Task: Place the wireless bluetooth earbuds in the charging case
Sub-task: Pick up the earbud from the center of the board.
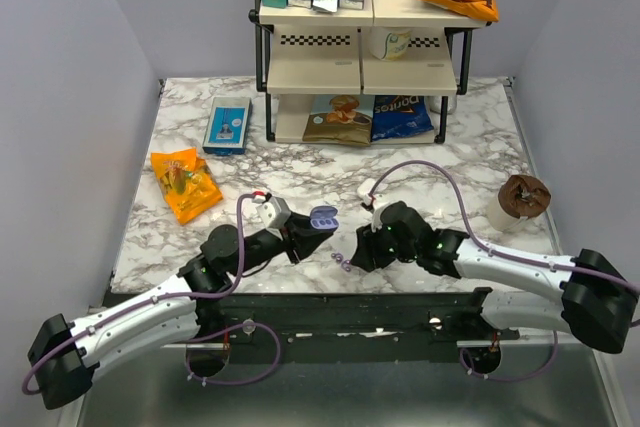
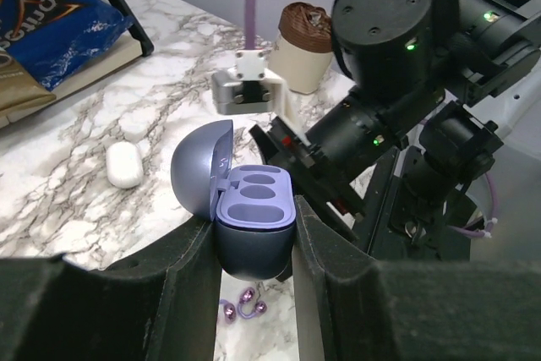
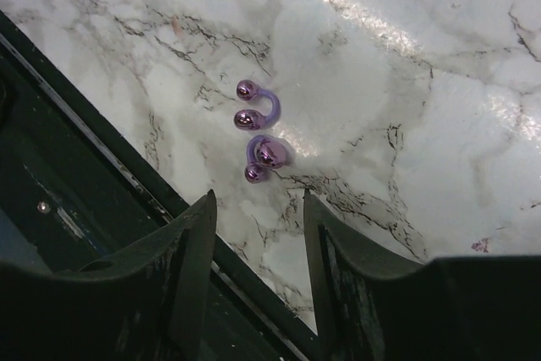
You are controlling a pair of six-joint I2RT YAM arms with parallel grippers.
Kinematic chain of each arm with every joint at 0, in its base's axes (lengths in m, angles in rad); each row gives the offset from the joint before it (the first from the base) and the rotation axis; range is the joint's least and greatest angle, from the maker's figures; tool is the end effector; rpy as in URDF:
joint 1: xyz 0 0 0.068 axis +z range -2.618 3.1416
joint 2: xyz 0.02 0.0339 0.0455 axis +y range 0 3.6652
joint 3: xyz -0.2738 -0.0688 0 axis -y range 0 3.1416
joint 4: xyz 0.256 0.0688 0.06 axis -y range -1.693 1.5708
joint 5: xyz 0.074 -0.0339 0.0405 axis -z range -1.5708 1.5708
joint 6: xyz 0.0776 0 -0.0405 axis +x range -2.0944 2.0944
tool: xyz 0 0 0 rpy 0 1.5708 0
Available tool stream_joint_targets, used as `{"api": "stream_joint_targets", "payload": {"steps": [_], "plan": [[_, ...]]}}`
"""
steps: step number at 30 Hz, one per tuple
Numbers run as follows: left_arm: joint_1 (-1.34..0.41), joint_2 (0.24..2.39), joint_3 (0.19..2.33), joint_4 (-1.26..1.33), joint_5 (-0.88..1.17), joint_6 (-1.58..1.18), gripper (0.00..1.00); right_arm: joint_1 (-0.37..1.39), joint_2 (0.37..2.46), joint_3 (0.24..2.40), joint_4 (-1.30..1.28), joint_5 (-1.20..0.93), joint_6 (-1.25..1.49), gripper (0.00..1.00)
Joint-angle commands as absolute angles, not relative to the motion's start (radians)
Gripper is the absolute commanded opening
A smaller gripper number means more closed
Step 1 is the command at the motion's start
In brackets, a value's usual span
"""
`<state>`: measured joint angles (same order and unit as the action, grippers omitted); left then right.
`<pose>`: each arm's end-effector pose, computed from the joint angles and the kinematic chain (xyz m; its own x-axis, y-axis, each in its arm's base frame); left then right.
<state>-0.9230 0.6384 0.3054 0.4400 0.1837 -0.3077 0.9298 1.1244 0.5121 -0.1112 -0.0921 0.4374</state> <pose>0.1161 -0.1769 0.2657 -0.2092 -0.2170 -0.9535 0.8711 0.4016 -0.2825 0.1492 0.2120 0.1623 -0.7141 -0.2518 -0.6531 -0.5926 0.7141 0.3726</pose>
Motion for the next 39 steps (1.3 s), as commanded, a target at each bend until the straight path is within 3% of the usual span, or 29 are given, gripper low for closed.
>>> {"api": "stream_joint_targets", "payload": {"steps": [1, 22, 39], "plan": [[-0.965, 0.623, 0.298, 0.454, 0.104, -0.314, 0.00, 0.930, 1.184, 0.555, -0.060, -0.103, 0.443, 0.54], [-0.996, 0.546, 0.282, 0.376, 0.063, -0.308, 0.00, 0.930, 1.384, 0.607, -0.011, -0.120, 0.379, 0.57], [-1.002, 0.545, 0.265, 0.396, 0.060, -0.321, 0.00, 0.930, 1.431, 0.614, -0.008, -0.172, 0.354, 0.49]]}}
